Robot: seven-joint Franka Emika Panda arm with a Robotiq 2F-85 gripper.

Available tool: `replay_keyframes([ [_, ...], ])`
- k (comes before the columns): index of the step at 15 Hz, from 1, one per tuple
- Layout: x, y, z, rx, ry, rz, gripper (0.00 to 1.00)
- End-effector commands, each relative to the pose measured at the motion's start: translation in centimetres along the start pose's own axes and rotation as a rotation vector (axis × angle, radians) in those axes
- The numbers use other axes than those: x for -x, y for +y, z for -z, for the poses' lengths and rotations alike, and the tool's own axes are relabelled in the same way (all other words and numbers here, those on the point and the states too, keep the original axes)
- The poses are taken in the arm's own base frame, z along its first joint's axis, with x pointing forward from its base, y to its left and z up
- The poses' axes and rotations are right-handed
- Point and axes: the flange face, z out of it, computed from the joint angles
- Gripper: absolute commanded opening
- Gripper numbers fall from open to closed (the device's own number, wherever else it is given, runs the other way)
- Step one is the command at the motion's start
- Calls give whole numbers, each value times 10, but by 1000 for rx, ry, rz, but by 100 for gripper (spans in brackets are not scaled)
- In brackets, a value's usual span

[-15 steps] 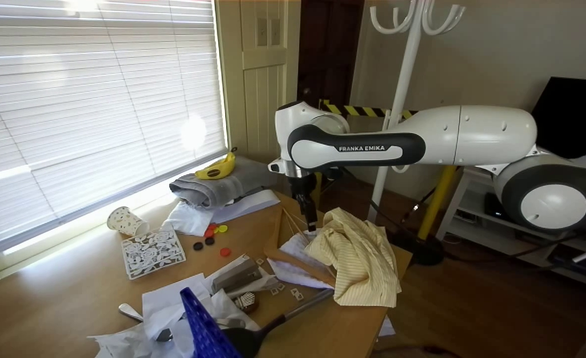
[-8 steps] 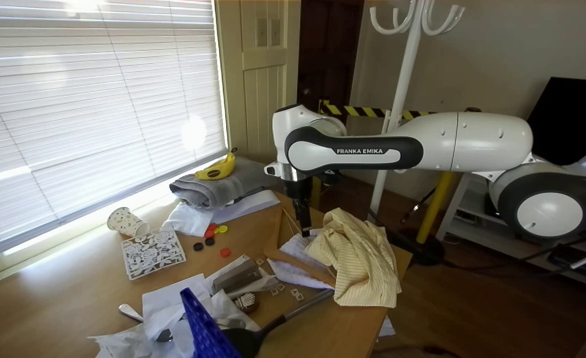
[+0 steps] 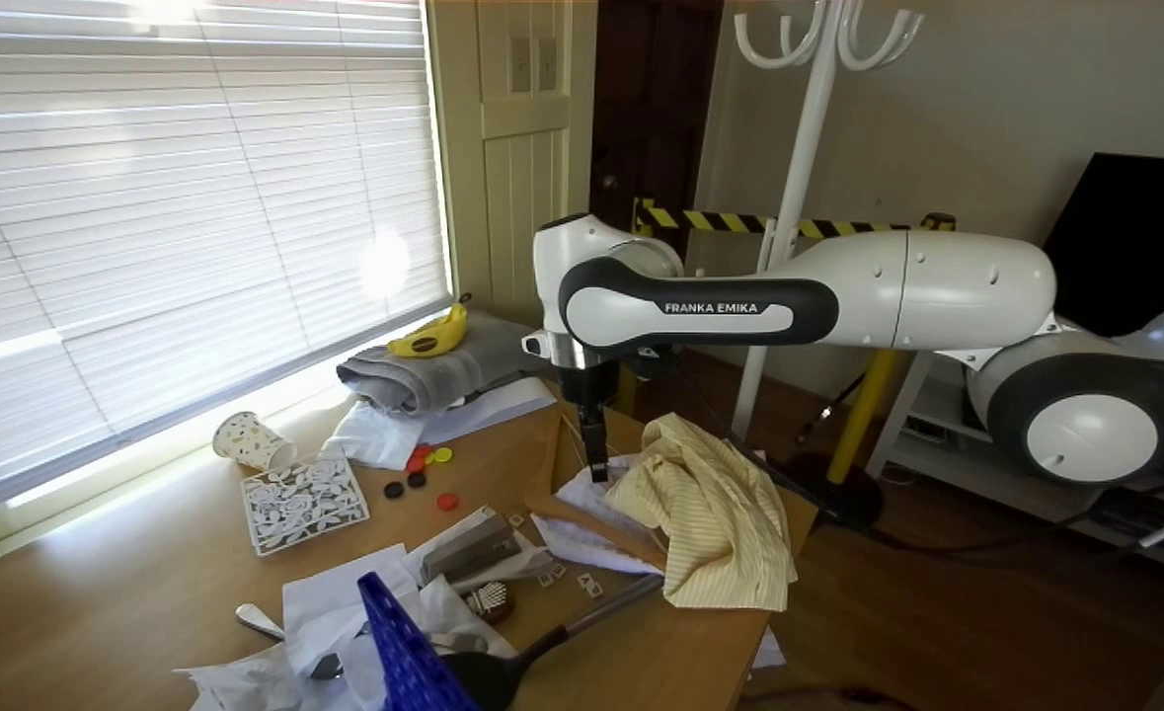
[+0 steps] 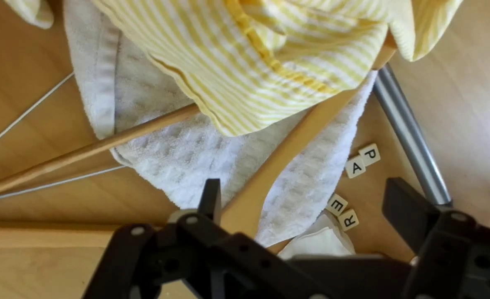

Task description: Hang the white towel on the coat rack

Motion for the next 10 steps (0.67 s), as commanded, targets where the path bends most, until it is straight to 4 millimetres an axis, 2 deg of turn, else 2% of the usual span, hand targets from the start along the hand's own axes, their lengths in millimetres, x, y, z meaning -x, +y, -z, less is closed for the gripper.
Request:
replay_keyframes([
  [1,-17,-26,-21,-64,-9,-187,100],
  [5,-30,-34,-53,-117,0,-395,100],
  [10,-21,-4,-66,-123,20,-604,100],
])
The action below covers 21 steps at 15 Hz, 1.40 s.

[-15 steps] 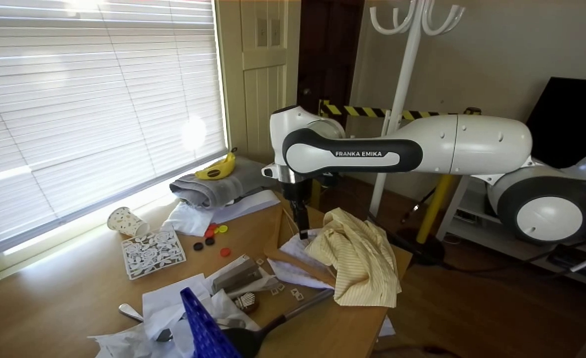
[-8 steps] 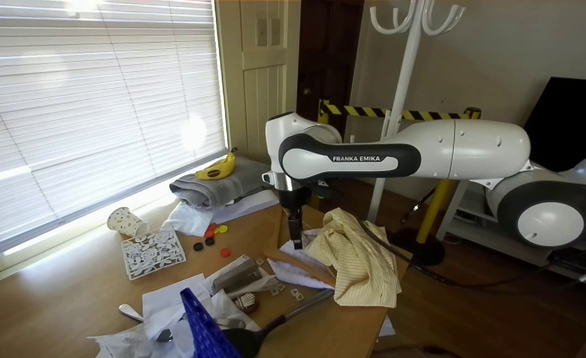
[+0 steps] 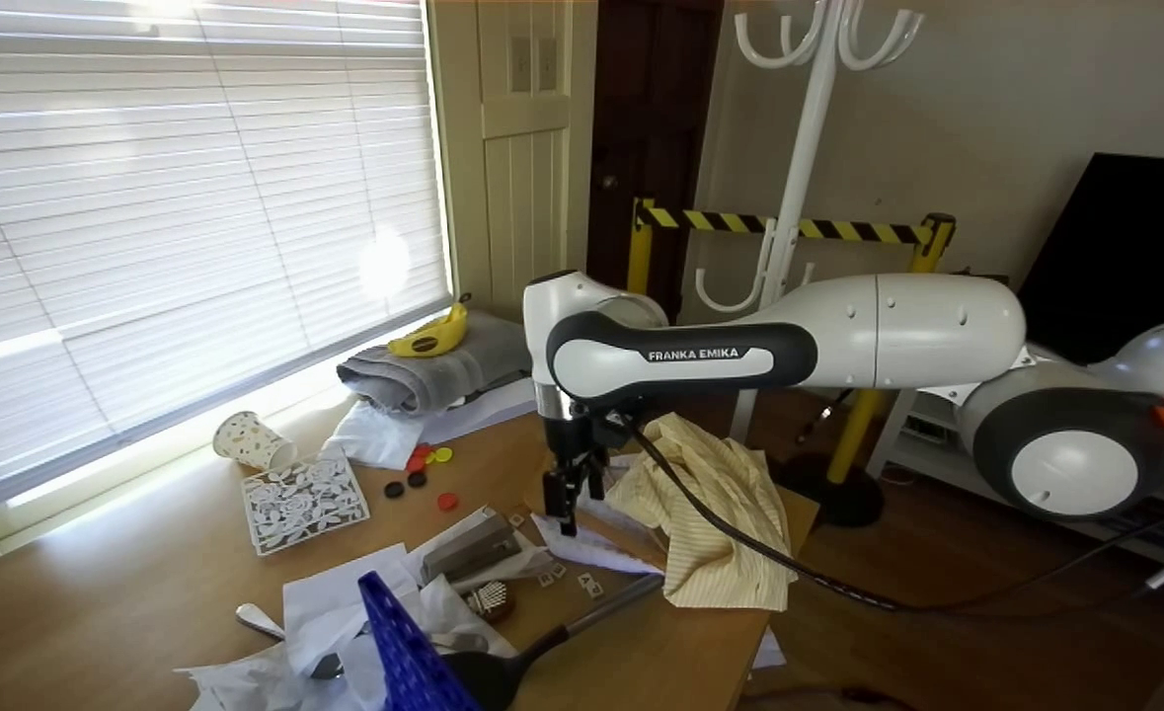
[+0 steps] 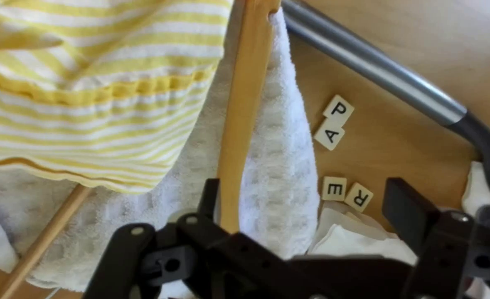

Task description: Hang the white towel on the coat rack

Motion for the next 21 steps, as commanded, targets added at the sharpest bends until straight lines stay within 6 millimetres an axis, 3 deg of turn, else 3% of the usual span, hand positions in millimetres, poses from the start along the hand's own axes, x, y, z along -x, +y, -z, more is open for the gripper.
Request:
replay_keyframes([
  [1,-4,22,-1,-20,22,-129,100],
  [5,-1,26,0,-4,6,-91,100],
  [12,-9,24,25,357,112,10,100],
  [17,-19,17,9,421,143,106,100],
  [21,-31,27,-4,365,222,183,100],
])
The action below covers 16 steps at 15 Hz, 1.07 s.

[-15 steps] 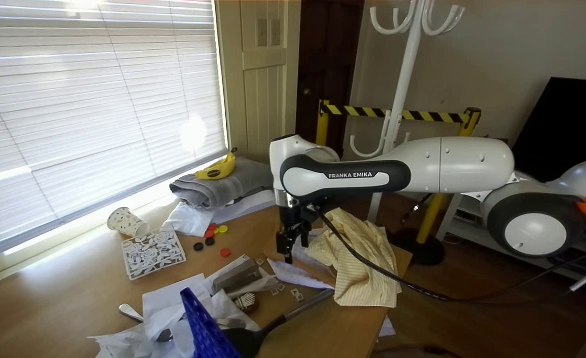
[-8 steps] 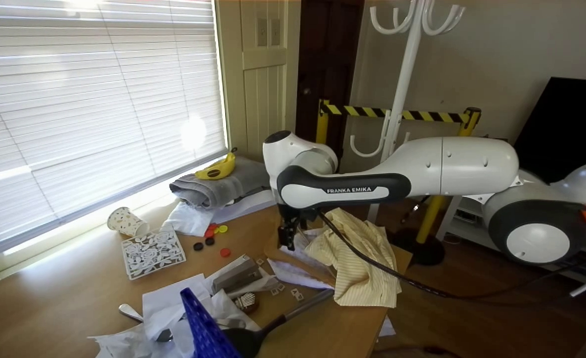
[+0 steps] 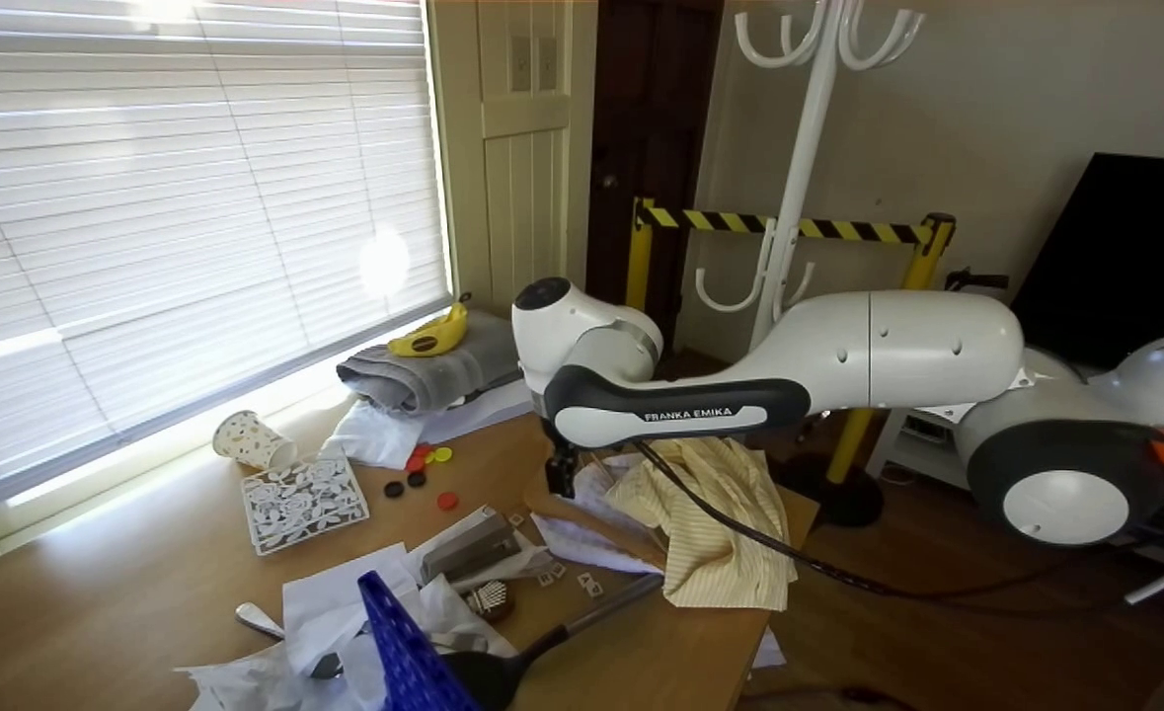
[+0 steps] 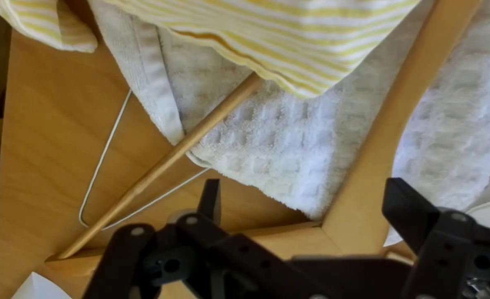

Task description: Hang the white towel on the coat rack

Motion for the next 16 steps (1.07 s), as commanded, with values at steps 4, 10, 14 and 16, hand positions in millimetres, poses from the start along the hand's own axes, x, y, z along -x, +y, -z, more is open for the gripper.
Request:
replay_keyframes([
  [4,-11,9,-33,-125,150,76,100],
  [10,-9,-18,-35,-351,138,62,100],
  [14,-7,-18,-40,-448,119,-13,100],
  [16,-8,-12,-37,-454,123,-76,100],
])
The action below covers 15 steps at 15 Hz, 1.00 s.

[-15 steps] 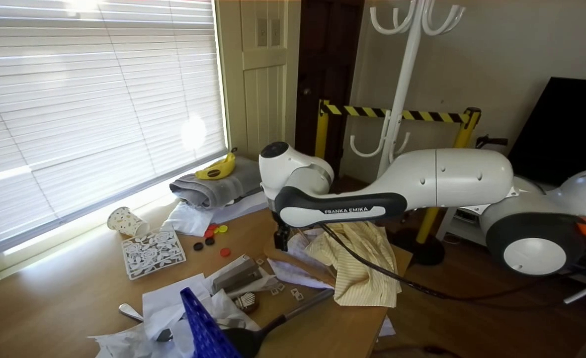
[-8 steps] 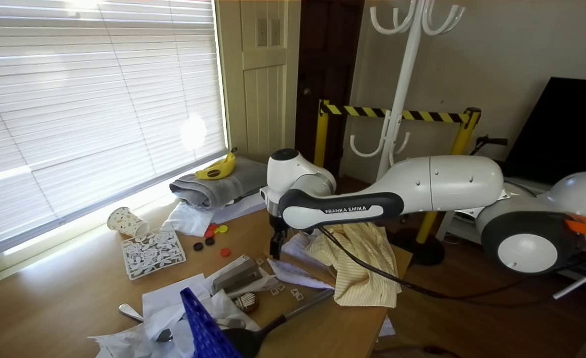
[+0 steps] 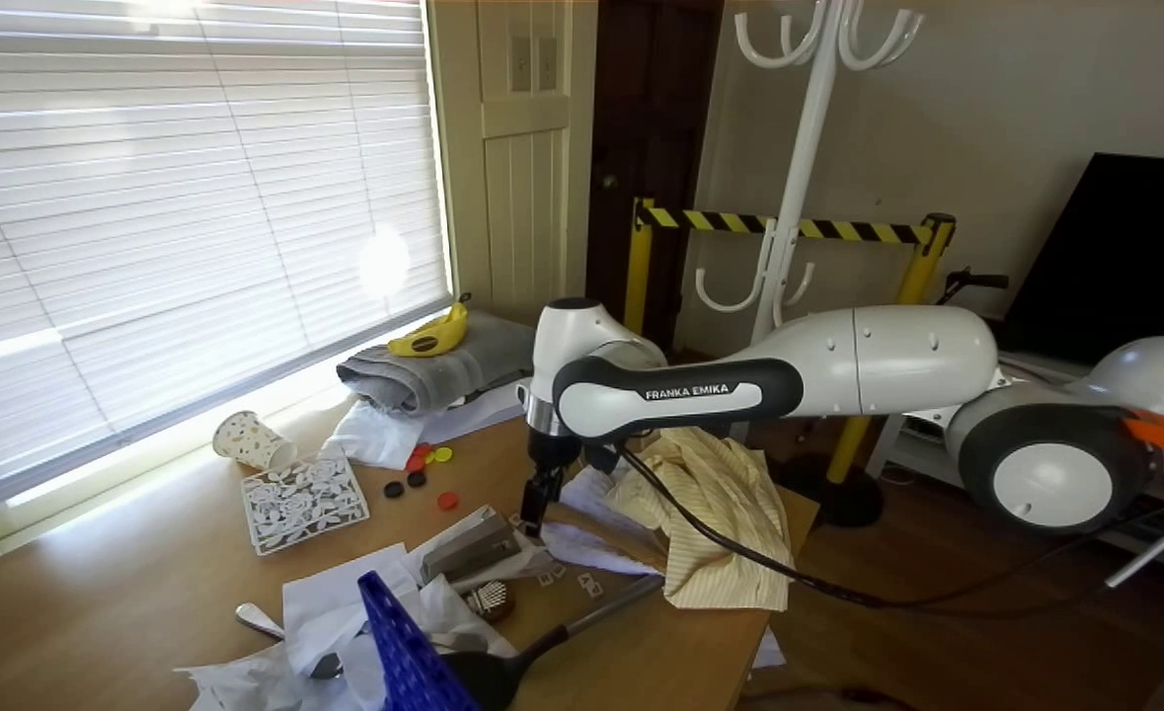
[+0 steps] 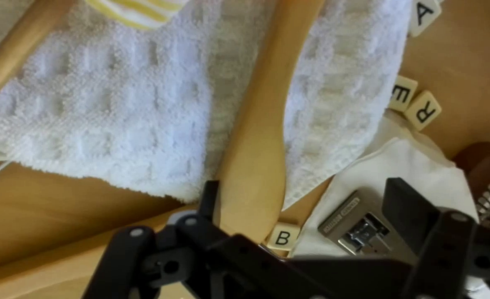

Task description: Hang the white towel on the coat rack

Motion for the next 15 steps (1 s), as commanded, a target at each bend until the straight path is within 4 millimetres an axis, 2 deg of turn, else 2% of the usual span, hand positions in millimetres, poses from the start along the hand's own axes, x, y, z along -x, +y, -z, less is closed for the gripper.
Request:
replay_keyframes([
  [1,1,6,4,-44,7,-128,100],
  [9,-3,9,24,76,38,-450,100],
  [13,9,29,23,152,-40,-396,100],
  [15,14,35,12,152,-71,-326,100],
])
